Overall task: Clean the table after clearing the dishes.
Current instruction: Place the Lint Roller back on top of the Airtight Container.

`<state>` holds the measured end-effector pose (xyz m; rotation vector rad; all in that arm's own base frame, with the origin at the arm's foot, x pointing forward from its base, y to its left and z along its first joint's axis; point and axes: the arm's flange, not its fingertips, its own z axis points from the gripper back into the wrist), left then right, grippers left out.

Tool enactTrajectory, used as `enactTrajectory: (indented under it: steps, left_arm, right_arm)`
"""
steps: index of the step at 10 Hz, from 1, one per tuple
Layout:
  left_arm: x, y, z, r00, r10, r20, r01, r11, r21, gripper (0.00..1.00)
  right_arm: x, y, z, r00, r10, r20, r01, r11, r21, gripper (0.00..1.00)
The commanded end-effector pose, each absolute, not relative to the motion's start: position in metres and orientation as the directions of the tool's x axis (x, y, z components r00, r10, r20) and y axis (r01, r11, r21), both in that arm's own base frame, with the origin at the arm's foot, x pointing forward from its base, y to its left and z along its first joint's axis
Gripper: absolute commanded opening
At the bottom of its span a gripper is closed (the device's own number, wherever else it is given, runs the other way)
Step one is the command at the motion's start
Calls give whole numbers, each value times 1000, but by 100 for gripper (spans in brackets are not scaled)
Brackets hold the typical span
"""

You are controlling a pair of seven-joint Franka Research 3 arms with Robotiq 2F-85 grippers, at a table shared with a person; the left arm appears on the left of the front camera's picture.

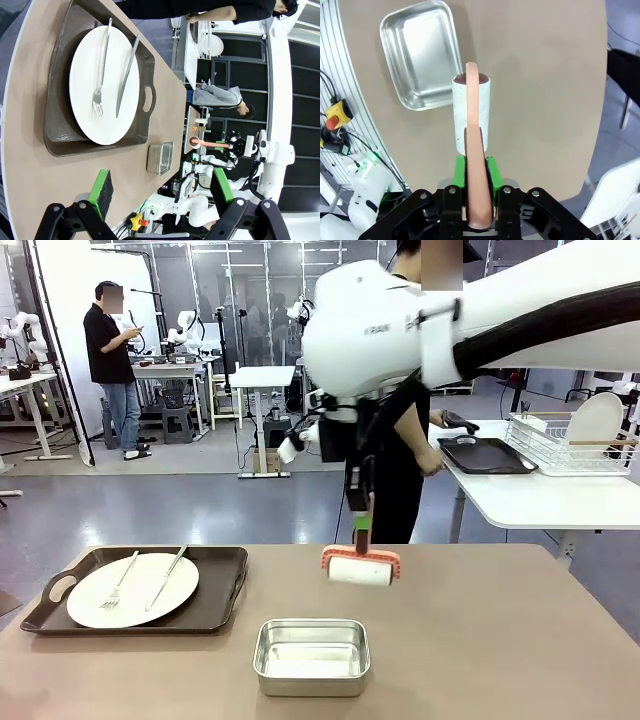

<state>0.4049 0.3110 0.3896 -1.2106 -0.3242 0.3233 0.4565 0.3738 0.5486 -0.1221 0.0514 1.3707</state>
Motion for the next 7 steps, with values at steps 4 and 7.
enactTrajectory:
  steps: [4,7]
  left_arm:
    - [402,312,391,908,413,74,-68,318,-946,100]
    - [402,312,391,908,413,74,-68,318,-946,100]
  right_arm:
    - [438,433,500,107,984,-142,-991,93,-100,22]
    - [423,447,496,141,971,-191,-990,132,-57,22]
